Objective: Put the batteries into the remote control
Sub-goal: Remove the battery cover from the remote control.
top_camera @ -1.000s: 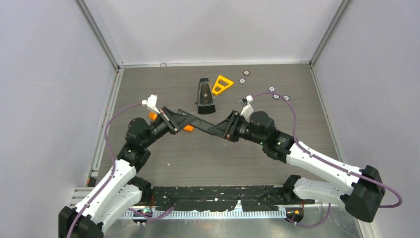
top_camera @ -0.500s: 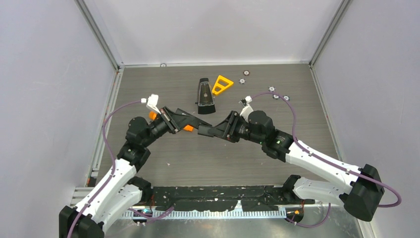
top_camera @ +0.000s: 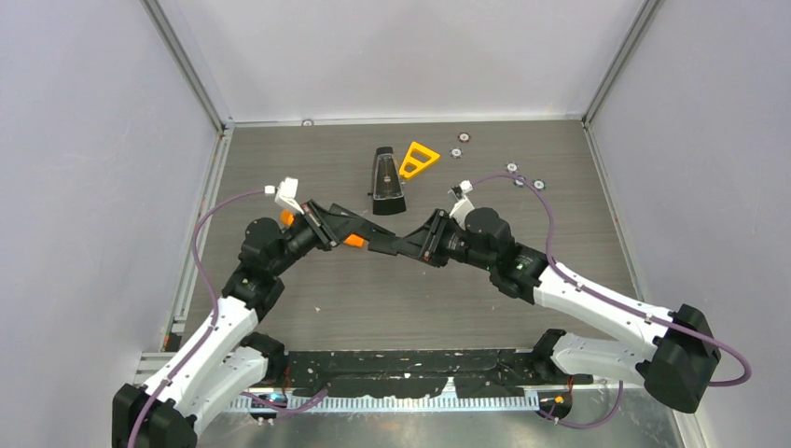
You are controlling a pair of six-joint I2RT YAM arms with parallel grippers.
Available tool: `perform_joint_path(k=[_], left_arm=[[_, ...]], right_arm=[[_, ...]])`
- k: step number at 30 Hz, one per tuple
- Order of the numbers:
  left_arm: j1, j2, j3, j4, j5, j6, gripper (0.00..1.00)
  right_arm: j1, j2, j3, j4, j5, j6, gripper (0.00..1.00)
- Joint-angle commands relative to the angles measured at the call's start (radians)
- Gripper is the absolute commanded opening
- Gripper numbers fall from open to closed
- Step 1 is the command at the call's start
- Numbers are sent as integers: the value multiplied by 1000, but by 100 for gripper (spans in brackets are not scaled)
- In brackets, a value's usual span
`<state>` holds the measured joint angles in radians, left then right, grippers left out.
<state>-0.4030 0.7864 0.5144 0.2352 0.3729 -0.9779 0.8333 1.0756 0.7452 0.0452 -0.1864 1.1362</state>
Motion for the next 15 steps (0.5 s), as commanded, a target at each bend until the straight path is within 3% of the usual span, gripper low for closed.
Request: perform_joint_path(k=[1,8,15], left_arm=[[2,8,11,10,-37,39,0],[3,47,0,-24,-86,112,0],[3,59,-17,-97,-162,243,0]], right_arm=[[-4,12,-25,114,-4,33,9],[-5,-15,-73,222,34,43,5],[-28,-75,-91,141,101,13,5]])
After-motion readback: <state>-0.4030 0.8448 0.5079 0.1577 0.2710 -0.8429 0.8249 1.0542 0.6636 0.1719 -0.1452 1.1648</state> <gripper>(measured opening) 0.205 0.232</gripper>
